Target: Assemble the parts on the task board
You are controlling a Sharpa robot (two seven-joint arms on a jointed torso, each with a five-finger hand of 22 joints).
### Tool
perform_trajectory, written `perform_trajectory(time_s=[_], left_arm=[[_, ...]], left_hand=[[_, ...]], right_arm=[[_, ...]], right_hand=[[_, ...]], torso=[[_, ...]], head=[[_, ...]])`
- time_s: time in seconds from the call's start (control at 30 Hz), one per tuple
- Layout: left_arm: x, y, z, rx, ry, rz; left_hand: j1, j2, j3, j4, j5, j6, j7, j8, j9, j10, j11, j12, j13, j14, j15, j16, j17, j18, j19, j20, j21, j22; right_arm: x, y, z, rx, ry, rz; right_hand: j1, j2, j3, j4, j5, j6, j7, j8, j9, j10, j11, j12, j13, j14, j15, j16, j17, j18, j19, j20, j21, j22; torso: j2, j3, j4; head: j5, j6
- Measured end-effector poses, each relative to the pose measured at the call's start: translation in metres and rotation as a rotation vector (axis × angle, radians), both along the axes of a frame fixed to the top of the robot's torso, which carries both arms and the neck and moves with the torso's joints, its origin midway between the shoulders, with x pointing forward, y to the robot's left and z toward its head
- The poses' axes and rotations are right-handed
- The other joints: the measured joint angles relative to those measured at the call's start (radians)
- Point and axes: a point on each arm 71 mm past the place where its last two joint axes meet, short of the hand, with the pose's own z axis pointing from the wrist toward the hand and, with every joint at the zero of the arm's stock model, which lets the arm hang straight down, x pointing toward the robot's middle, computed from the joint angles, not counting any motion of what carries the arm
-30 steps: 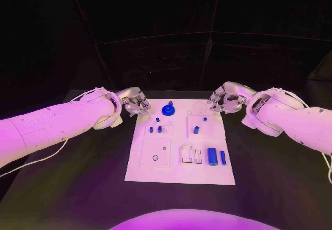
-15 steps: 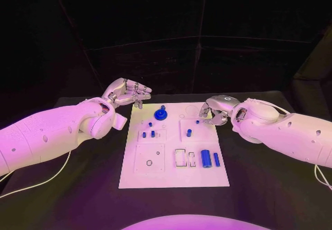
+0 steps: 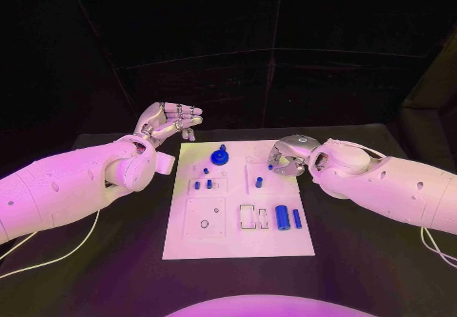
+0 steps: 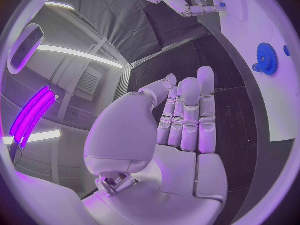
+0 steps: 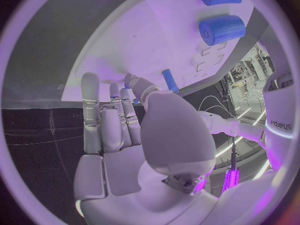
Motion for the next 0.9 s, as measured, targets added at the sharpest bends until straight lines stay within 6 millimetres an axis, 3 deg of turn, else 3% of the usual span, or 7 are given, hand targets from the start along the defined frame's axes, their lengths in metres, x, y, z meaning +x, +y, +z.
perform_trajectory(time_s=[0.3, 0.53, 0.73, 0.9], left_arm=[[0.000, 0.000, 0.000, -0.033, 0.002, 0.011], [0.000, 0.001, 0.000, -0.041, 0.006, 0.015], [0.000, 0.001, 0.000, -0.044, 0.008, 0.018], [0.001, 0.001, 0.000, -0.045, 0.009, 0.018]], left_hand=[[-0.003, 0.003, 0.000, 0.000, 0.000, 0.000, 0.000, 0.000, 0.000, -0.007, 0.000, 0.000, 0.000, -0.002, 0.002, 0.000, -0.001, 0.000, 0.000, 0.000, -0.004, -0.001], [-0.004, 0.003, -0.003, -0.003, 0.000, 0.000, 0.000, 0.000, -0.001, -0.011, 0.003, 0.000, 0.000, -0.004, 0.004, 0.000, -0.002, 0.000, -0.004, -0.004, -0.004, -0.003], [-0.004, 0.003, -0.003, -0.003, 0.000, 0.000, 0.000, 0.000, -0.001, -0.011, 0.003, 0.000, 0.000, -0.007, 0.000, 0.000, -0.003, 0.000, -0.004, -0.004, -0.008, -0.004], [0.000, 0.007, -0.003, -0.003, 0.000, 0.000, 0.000, 0.000, -0.001, -0.013, 0.006, 0.000, 0.000, -0.007, 0.000, 0.000, -0.003, 0.000, -0.006, -0.001, -0.008, -0.004]], right_arm=[[0.000, 0.007, -0.002, -0.003, 0.002, 0.011], [0.000, 0.011, -0.002, -0.002, 0.006, 0.018], [0.000, 0.012, -0.002, -0.003, 0.012, 0.019], [0.001, 0.012, -0.002, -0.007, 0.013, 0.012]], right_hand=[[0.002, 0.002, 0.031, -0.008, -0.014, 0.007, 0.007, -0.009, 0.000, 0.011, 0.003, -0.005, -0.015, 0.000, 0.000, 0.005, 0.008, 0.000, 0.003, 0.003, 0.011, 0.014], [0.005, 0.012, 0.062, -0.012, -0.028, 0.027, 0.003, -0.015, 0.002, 0.028, 0.001, -0.009, -0.019, 0.000, 0.000, 0.016, 0.018, 0.000, 0.004, 0.004, 0.029, 0.037], [0.000, 0.027, 0.082, -0.015, -0.040, 0.065, -0.007, -0.014, 0.006, 0.066, -0.009, -0.006, -0.016, 0.000, 0.000, 0.023, 0.026, 0.000, 0.018, 0.000, 0.056, 0.071], [0.009, 0.042, 0.103, -0.026, -0.082, 0.095, -0.020, -0.007, 0.009, 0.098, -0.020, 0.002, -0.016, 0.002, -0.006, 0.023, 0.023, 0.000, 0.027, -0.005, 0.077, 0.102]], torso=[[0.000, -0.0005, 0.0003], [0.000, 0.0000, 0.0003], [0.000, 0.0000, 0.0003], [0.000, 0.0000, 0.0000]], head=[[0.004, -0.002], [0.007, -0.002], [0.008, -0.004], [0.008, -0.006]])
